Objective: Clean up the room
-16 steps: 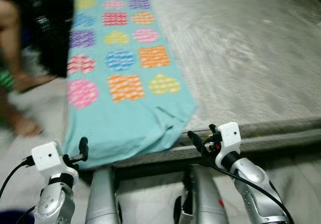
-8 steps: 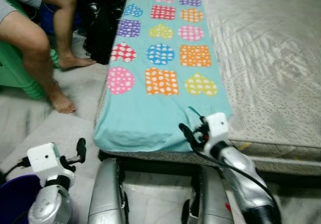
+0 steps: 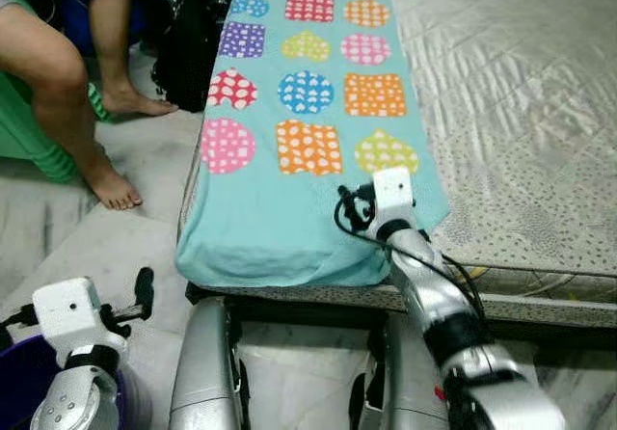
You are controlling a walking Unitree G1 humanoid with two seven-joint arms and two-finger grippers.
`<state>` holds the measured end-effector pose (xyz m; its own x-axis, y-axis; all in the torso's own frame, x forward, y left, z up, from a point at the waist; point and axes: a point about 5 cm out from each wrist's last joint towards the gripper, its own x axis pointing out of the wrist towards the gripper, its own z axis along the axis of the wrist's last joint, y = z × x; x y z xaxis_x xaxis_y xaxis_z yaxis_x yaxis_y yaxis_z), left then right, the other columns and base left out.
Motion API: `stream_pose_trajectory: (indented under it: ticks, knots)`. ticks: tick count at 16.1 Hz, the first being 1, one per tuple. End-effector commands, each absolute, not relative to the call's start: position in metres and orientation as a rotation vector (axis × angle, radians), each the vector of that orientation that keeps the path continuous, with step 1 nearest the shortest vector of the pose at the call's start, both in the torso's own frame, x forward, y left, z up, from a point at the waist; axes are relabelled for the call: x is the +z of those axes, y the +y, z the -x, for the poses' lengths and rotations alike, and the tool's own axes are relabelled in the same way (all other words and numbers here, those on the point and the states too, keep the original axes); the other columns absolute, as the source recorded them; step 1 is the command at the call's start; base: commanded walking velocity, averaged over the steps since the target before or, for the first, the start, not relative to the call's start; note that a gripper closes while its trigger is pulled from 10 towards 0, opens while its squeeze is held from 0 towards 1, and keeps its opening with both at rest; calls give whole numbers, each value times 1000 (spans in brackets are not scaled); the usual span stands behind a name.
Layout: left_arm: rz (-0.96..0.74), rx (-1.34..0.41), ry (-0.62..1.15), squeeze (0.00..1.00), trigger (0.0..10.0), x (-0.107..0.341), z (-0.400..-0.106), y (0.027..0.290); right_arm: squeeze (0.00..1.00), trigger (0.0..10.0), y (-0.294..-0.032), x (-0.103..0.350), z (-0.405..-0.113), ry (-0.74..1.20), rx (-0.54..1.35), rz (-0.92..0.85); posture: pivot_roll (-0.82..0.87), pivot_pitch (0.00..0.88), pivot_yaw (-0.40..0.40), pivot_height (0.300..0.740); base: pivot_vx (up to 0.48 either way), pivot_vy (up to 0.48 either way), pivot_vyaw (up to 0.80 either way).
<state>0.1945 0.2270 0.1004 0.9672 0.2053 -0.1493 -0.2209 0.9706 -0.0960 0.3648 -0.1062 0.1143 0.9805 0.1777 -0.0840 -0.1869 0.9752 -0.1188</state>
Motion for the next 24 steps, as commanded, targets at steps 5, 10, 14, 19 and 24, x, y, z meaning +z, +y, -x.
stream_pose_trajectory:
  ticks: [5, 10, 14, 19, 24]
  knots:
    - [109, 45, 168, 0, 10000, 103, -194, 209, 0, 10000, -130, 110, -374, 112, 57, 263, 170, 244, -23, 545, 0, 0, 0]
    - [112, 40, 174, 0, 10000, 102, -197, 208, 0, 10000, -163, 104, -373, 131, 18, 381, 159, 238, -31, 545, 0, 0, 0]
    - [121, 41, 173, 0, 10000, 101, -199, 207, 0, 10000, -166, 87, -361, 157, 69, 376, 149, 233, -30, 545, 0, 0, 0]
    - [119, 35, 169, 0, 10000, 102, -201, 207, 0, 10000, -160, 75, -355, 203, 123, 388, 147, 228, -20, 545, 0, 0, 0]
    - [115, 29, 167, 0, 10000, 101, -203, 207, 0, 2980, -155, 82, -360, 175, 117, 454, 149, 222, -19, 545, 0, 0, 0]
